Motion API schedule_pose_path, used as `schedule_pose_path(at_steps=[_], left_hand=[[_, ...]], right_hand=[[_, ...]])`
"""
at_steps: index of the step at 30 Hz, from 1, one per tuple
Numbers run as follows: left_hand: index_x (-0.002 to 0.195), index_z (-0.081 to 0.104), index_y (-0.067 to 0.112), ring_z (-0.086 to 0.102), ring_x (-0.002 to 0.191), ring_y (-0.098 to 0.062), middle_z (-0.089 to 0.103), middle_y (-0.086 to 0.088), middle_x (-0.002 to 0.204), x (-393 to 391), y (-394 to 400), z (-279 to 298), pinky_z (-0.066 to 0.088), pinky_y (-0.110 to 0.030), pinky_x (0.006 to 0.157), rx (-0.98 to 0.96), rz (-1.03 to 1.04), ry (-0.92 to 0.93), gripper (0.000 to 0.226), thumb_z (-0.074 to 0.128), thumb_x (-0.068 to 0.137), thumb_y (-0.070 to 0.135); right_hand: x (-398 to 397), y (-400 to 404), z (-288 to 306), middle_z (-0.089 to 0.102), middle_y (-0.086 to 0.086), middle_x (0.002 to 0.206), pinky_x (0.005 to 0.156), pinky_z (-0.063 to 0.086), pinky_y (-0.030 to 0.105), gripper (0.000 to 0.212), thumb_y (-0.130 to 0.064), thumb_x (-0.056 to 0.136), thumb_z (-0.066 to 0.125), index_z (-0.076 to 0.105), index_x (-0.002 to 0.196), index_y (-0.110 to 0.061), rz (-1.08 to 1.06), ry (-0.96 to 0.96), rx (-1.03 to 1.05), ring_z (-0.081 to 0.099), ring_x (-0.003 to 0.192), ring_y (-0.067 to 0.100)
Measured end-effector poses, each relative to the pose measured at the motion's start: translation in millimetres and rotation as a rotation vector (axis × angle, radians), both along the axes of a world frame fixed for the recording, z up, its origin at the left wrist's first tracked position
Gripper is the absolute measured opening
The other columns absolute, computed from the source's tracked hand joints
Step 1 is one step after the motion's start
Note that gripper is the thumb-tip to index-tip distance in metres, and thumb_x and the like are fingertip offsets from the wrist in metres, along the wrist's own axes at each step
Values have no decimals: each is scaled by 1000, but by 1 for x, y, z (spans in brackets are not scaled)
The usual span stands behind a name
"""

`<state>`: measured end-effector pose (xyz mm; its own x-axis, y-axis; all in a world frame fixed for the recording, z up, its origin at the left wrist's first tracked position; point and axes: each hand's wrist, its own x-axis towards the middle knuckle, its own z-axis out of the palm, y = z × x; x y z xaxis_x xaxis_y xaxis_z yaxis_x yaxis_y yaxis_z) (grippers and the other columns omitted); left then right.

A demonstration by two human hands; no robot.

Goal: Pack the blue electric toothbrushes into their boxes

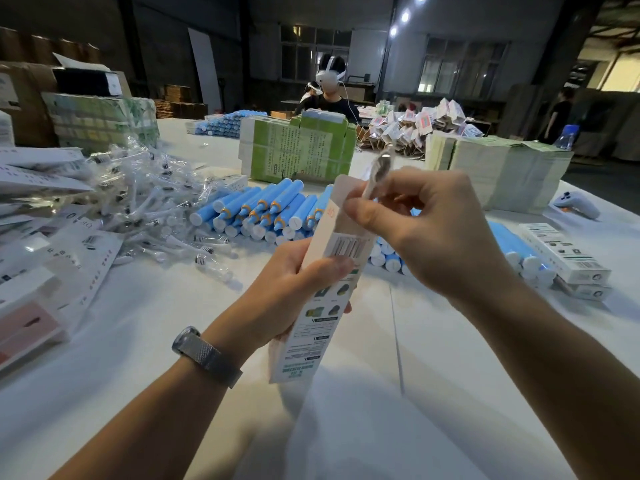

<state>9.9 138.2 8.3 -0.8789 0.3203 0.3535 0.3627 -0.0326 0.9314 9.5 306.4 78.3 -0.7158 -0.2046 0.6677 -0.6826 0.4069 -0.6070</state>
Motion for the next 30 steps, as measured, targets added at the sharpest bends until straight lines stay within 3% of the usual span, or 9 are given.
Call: schedule_pose_path(at_steps=[3,6,10,13,16,20,23,26,30], left_hand=[[87,71,33,71,71,-22,71,-6,83,2,3,0,54,-29,64,21,-8,2,28,57,72,52],[94,68,17,71,69,-21,70,-7,82,3,6,0,55,-27,63,26,-4,8,41,57,73,50],[92,70,23,71,69,-19,71,-4,82,4,7,1,54,-26,62,14,19,43,34,56,73,49],[86,73,35,71,68,-18,72,0,80,7,9,3,54,-24,62,17,8,61,25,57,72,48],[85,72,38,70,68,-15,72,-1,78,9,11,4,53,-21,62,-8,-8,86,23,56,72,47],[85,71,30,70,67,-16,71,-2,77,8,10,1,54,-22,61,26,23,85,26,57,72,47],[89,67,25,70,68,-19,70,-2,79,6,10,-1,56,-26,63,26,44,90,32,56,72,50],[92,65,19,71,69,-20,71,-4,80,5,10,-1,57,-29,65,16,51,89,40,54,71,51],[91,66,18,70,65,-16,71,-4,76,5,11,-1,55,-23,62,23,44,90,41,55,69,51]], right_hand=[[0,1,2,50,-15,59,53,34,9,8,-21,81,80,78,86,-15,-17,-4,25,43,55,-1],[1,2,3,58,15,65,49,37,16,11,-23,80,81,74,77,-14,14,-42,-33,42,56,9],[0,5,5,45,-9,59,52,31,19,17,-29,81,80,67,69,-25,-114,129,68,38,53,5],[3,3,5,59,8,60,51,42,33,20,-27,80,80,66,66,-25,22,12,-10,49,55,15],[8,0,5,70,14,70,52,49,25,16,-29,76,77,69,69,-16,227,-111,-225,60,57,19],[6,-5,1,70,18,85,77,55,55,24,-37,72,72,76,76,-13,236,-176,-174,67,83,39],[4,0,3,74,8,86,80,59,46,26,-42,75,71,77,80,-17,247,-240,-63,71,86,28],[6,3,5,71,7,80,57,54,23,18,-39,81,73,74,87,-22,254,-177,-98,66,70,15],[1,1,1,69,-1,76,59,51,22,9,-20,85,73,72,89,-28,174,29,-120,60,69,15]])
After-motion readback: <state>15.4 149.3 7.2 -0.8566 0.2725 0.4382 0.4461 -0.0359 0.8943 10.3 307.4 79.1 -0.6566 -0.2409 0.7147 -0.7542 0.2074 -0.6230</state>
